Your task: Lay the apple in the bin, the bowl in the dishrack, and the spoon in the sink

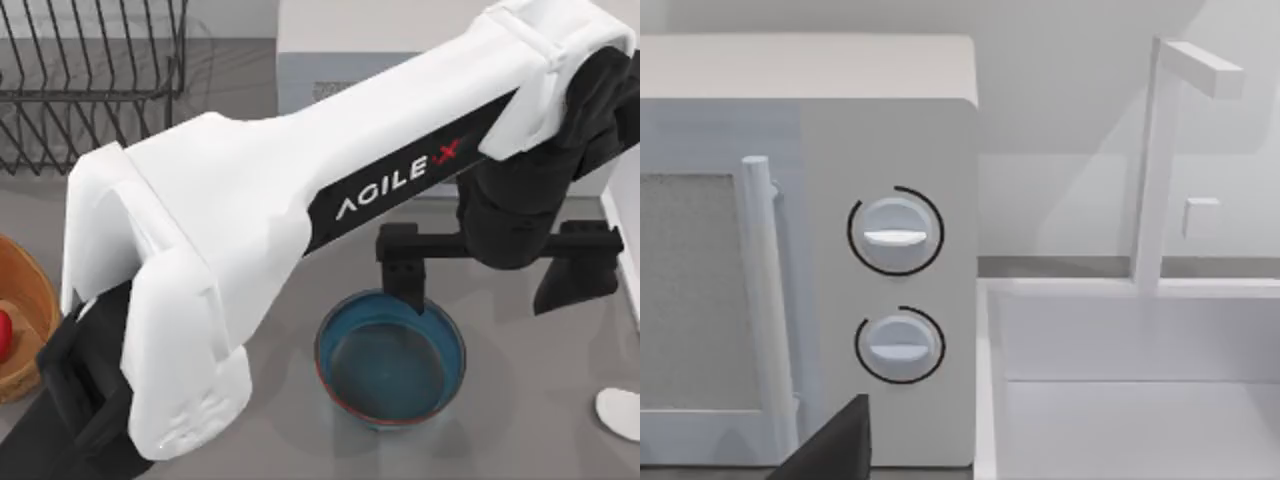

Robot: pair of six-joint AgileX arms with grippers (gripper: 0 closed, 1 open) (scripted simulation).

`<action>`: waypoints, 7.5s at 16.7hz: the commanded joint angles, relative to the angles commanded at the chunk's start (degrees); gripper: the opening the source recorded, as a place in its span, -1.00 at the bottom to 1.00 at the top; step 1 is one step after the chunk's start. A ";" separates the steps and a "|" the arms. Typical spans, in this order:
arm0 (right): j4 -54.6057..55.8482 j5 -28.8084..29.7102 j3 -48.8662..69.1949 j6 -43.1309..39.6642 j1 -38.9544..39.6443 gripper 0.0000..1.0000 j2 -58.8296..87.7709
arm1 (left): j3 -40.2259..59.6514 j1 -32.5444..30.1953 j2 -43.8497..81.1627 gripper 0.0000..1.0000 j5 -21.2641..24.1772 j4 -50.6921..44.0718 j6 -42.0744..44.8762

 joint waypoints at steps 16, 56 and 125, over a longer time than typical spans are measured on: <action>0.00 0.00 0.00 0.00 0.00 1.00 0.00 | -24.65 0.13 -1.02 1.00 -0.01 23.62 0.12; 0.00 0.00 0.00 0.00 0.00 1.00 0.00 | -0.10 0.19 -0.30 -1.00 -0.02 0.06 0.13; 0.00 0.00 0.00 0.00 0.00 1.00 0.00 | -87.45 61.47 -40.00 0.81 5.71 137.36 56.70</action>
